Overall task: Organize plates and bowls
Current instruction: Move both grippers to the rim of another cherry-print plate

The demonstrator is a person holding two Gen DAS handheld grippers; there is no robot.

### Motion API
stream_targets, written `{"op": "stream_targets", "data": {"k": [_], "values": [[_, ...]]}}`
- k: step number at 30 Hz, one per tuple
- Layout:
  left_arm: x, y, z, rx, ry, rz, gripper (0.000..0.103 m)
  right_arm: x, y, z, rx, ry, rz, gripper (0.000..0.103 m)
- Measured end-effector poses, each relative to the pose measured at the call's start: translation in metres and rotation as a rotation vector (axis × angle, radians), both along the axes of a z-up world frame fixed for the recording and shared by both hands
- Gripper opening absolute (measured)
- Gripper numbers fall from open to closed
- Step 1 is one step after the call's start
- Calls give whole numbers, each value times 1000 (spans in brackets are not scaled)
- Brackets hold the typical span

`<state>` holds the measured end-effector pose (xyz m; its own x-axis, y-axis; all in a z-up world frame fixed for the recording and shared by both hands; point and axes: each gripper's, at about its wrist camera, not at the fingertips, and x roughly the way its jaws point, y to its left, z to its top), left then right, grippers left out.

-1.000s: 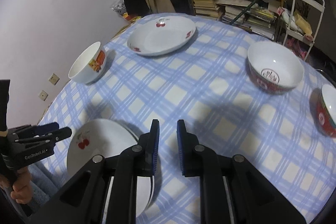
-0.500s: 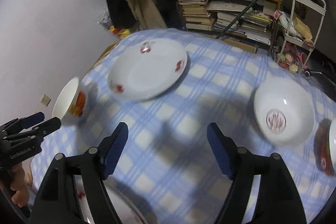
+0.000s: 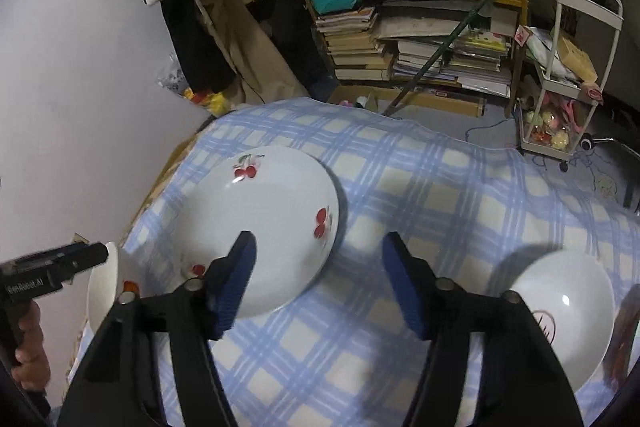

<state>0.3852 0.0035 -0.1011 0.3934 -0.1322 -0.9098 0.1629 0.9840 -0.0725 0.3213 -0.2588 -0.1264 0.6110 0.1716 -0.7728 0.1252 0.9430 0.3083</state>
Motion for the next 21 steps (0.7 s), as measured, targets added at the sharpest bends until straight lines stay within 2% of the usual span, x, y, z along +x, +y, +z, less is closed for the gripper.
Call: {"op": "stream_targets", "data": {"k": [6,8,11,12,14,17,19,21], "values": [[30,4,-11,-77,44,-6,68,22,-4,-8,48,41,-6,66],[37,4,-18,-106,63,16,68,29,-2,-15,37,62,-6,61],[41,4,-30,-225,68,63,68,37,-3,-27,33,97,-16,58],[44,1,-35,-220,77,65,69,40,-3,-32,17,115,-19,56],[50,-9,-45,-179,90,74,68,44,-3,-39,-4,144,-20,43],[56,-17,-58,-156,109,87,68,48,-3,-48,1,178,-16,42],[61,-26,-67,-138,132,59,68,48,-2,-52,5,182,-15,41],[63,-34,-75,-119,154,26,68,51,-2,-57,28,194,-16,35]]}}
